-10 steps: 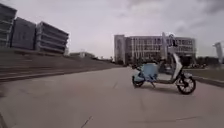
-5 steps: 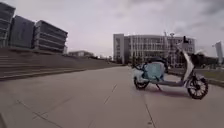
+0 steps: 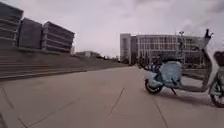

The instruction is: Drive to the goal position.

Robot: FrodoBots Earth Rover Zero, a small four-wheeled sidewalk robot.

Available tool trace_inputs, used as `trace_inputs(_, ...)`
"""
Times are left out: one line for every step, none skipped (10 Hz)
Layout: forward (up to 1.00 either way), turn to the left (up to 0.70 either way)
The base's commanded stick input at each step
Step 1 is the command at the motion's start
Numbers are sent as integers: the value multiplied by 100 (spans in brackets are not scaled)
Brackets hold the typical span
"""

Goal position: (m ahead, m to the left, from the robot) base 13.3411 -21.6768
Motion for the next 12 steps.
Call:
trace_inputs(70, 0)
trace_inputs(70, 0)
trace_inputs(70, 0)
trace_inputs(70, 0)
trace_inputs(70, 0)
trace_inputs(70, 0)
trace_inputs(70, 0)
trace_inputs(70, 0)
trace_inputs(70, -10)
trace_inputs(70, -14)
trace_inputs(70, -14)
trace_inputs(70, -14)
